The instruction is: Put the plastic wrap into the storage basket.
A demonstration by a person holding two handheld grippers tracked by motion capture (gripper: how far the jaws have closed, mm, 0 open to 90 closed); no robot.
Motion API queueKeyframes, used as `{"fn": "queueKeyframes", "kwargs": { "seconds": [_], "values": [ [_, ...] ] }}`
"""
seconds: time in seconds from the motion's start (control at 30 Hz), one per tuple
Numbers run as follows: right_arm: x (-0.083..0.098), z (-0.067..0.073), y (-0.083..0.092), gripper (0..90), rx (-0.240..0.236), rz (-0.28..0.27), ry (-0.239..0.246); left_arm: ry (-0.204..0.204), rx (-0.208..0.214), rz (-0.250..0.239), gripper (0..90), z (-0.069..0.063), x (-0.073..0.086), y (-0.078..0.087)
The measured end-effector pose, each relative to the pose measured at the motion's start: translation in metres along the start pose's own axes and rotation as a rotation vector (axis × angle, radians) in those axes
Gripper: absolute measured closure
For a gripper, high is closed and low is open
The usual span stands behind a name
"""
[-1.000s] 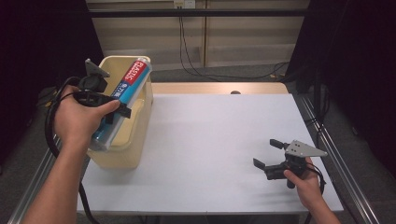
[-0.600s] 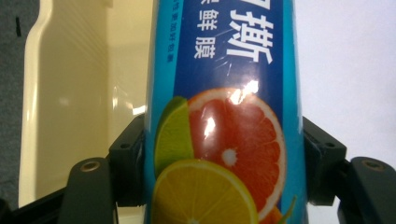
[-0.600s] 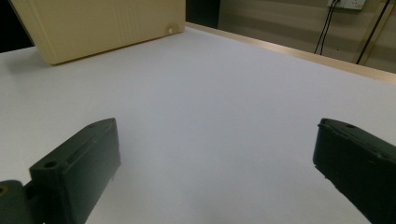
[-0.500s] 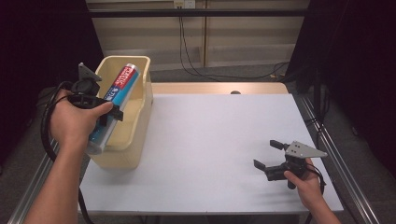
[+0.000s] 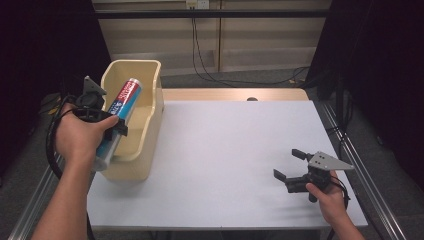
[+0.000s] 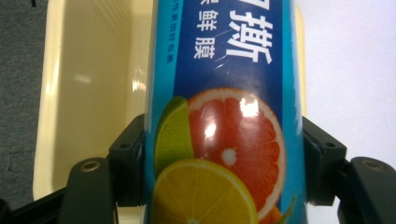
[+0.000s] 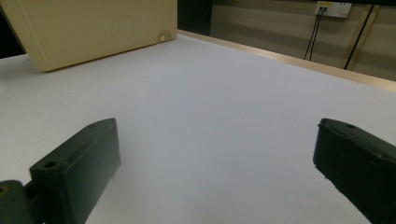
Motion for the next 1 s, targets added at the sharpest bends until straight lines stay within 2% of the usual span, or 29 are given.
{"fn": "queueKeyframes", "kwargs": {
  "seconds": [0.47, 0.67, 0.8, 0.93, 1.0],
  "values": [
    [-0.002, 0.002, 0.001, 0.3, -0.018, -0.011, 0.007, 0.028, 0.013, 0.076, 32.3, -0.005, 0.008, -0.021],
    [-0.003, 0.002, 0.001, 0.3, -0.016, -0.013, 0.006, 0.026, 0.018, 0.104, 32.2, -0.008, 0.01, -0.021],
    [-0.003, 0.003, 0.001, 0.3, -0.019, -0.015, 0.008, 0.041, 0.01, 0.118, 32.2, -0.008, 0.01, -0.021],
    [-0.004, 0.002, 0.002, 0.3, -0.017, -0.018, 0.008, 0.038, 0.006, 0.135, 32.1, -0.009, 0.01, -0.021],
    [-0.004, 0.002, 0.002, 0.3, -0.018, -0.017, 0.009, 0.02, 0.001, 0.141, 32.1, -0.011, 0.01, -0.021]
  ]
}}
Point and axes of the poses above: each handheld gripper's, and its own axes: y roughly backward along the jaws, x roughly out of its underside, z roughly to its left, the point moved 7 cm from there along -y, roughly forward along the jaws, and after that the axes turned 14 degrees about -z, right-handed, at the moved point
